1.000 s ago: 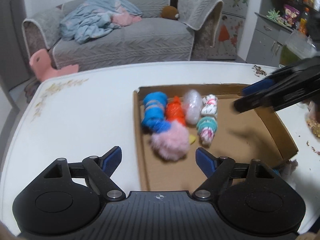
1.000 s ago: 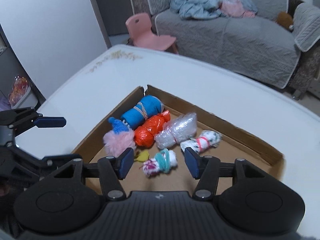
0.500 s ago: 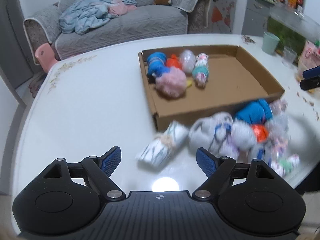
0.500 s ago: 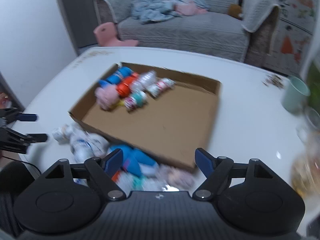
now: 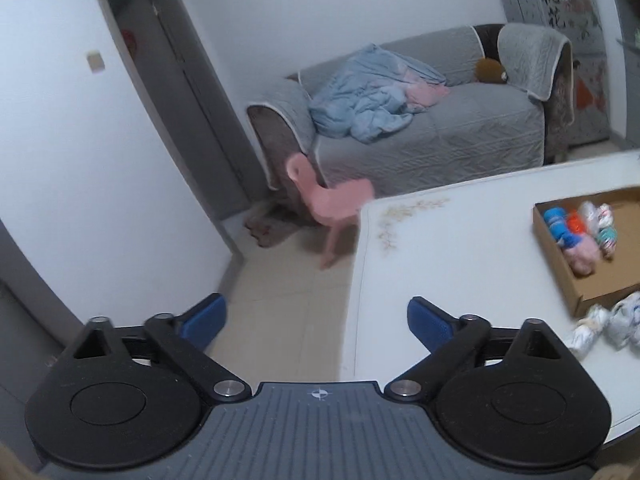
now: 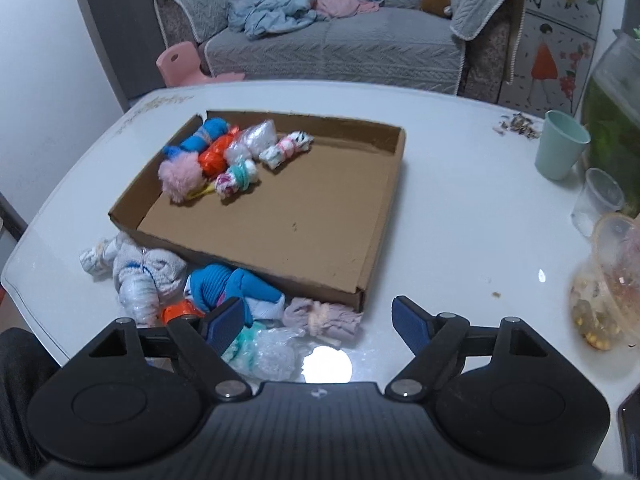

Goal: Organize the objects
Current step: 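Move both grippers back to the pile beside the tray, then grasp the white striped bundle with the left gripper while the right grasps the lilac bundle, carry toward tray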

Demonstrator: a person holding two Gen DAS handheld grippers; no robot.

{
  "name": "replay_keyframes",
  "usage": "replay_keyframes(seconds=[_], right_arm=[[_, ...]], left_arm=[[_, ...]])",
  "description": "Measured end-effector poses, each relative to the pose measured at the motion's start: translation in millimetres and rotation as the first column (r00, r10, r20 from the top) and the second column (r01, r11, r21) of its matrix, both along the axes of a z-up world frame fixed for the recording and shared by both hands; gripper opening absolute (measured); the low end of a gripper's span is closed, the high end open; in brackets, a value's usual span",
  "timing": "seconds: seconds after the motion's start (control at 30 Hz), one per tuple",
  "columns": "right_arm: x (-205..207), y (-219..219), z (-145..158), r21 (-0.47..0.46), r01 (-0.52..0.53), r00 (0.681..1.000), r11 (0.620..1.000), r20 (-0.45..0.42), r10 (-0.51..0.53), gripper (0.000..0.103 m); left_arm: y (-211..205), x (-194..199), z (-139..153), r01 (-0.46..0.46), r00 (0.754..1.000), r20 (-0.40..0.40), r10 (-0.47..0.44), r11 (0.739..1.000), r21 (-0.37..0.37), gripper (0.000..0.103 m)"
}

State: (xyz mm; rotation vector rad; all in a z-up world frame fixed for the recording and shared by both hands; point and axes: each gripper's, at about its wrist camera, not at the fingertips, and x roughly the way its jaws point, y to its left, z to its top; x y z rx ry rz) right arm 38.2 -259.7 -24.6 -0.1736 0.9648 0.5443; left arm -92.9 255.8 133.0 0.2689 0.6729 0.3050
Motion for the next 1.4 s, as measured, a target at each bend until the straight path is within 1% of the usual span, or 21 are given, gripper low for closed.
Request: replay_keyframes(seconds=[0.07,0.13,0.17,0.23,0.27,0.3,0.37,0.47,0.53,0.57,0.73,0.77,0.83,0.9,0.93,1.0,1.03,1.13,1.23,1.37,1.4], right_arm=[[5,5,-9,-0.009,0.008,1.0,1.0,-0.022,-0.008,0.079],[10,11,-18,-0.033,0.021,0.999,0.999,-0.036,-0.022,0.077],[13,12,-22,-0.043,0.034,0.998,0.999,-0.042,-0.035,0.077],[19,15,-28,-0.05,0.054,0.996,0.997,-0.061,-0.057,0.077],[21,16,-32,-0.053,0.06,0.995,0.997,-0.075,-0.064,0.076],[22,18,-35,-0.058,0.064,0.994,0.996,-0.083,-0.068,0.075],[24,19,-40,-0.076,0.072,0.993,0.994,-0.091,-0.079,0.075],[27,18,-46,-0.086,0.084,0.989,0.993,-0.116,-0.094,0.075],[29,19,-50,-0.095,0.097,0.986,0.991,-0.126,-0.108,0.075],[29,19,-52,-0.095,0.099,0.984,0.991,-0.136,-0.112,0.075],[31,21,-58,-0.112,0.112,0.98,0.987,-0.151,-0.128,0.074],[31,21,-59,-0.111,0.115,0.979,0.987,-0.156,-0.132,0.074],[33,21,-60,-0.107,0.119,0.977,0.987,-0.165,-0.136,0.07],[34,21,-60,-0.098,0.121,0.975,0.988,-0.176,-0.137,0.066],[35,20,-60,-0.087,0.123,0.973,0.989,-0.188,-0.137,0.062],[35,20,-60,-0.079,0.12,0.971,0.99,-0.196,-0.133,0.06],[35,20,-59,-0.081,0.116,0.972,0.99,-0.194,-0.13,0.059],[35,19,-59,-0.074,0.119,0.97,0.99,-0.202,-0.132,0.059],[36,18,-60,-0.072,0.118,0.971,0.99,-0.203,-0.13,0.058],[36,19,-59,-0.074,0.112,0.972,0.991,-0.2,-0.124,0.057],[36,19,-59,-0.074,0.112,0.972,0.991,-0.201,-0.124,0.057]], left_arm=[[-19,14,-20,0.038,0.999,-0.025,-0.039,0.998,-0.055,0.098],[-54,35,-58,0.106,0.991,-0.072,-0.114,0.989,-0.108,0.096],[-72,47,-79,0.138,0.983,-0.102,-0.154,0.98,-0.143,0.095],[-111,73,-122,0.199,0.957,-0.169,-0.235,0.958,-0.207,0.083],[-127,83,-140,0.223,0.944,-0.194,-0.268,0.948,-0.227,0.082],[-142,94,-156,0.245,0.932,-0.21,-0.295,0.941,-0.233,0.082],[-163,110,-180,0.27,0.919,-0.228,-0.322,0.935,-0.229,0.082],[-172,123,-204,0.292,0.906,-0.244,-0.346,0.928,-0.234,0.083],[-174,123,-207,0.308,0.902,-0.235,-0.362,0.922,-0.235,0.093],[-173,123,-209,0.317,0.901,-0.229,-0.369,0.919,-0.236,0.094],[-174,120,-214,0.365,0.875,-0.214,-0.435,0.881,-0.3,0.092],[-173,120,-214,0.378,0.865,-0.211,-0.455,0.868,-0.322,0.092],[-174,119,-215,0.397,0.849,-0.21,-0.485,0.847,-0.353,0.091],[-176,118,-214,0.409,0.842,-0.203,-0.5,0.836,-0.367,0.091],[-176,117,-213,0.415,0.838,-0.196,-0.509,0.828,-0.378,0.091],[-178,121,-215,0.405,0.839,-0.205,-0.505,0.829,-0.385,0.092],[-182,123,-218,0.403,0.834,-0.222,-0.505,0.833,-0.378,0.091],[-189,127,-229,0.406,0.815,-0.252,-0.521,0.825,-0.392,0.088],[-194,130,-236,0.393,0.811,-0.274,-0.516,0.829,-0.399,0.082],[-196,129,-239,0.394,0.81,-0.284,-0.512,0.836,-0.383,0.078],[-196,128,-238,0.393,0.812,-0.282,-0.511,0.836,-0.383,0.074]])
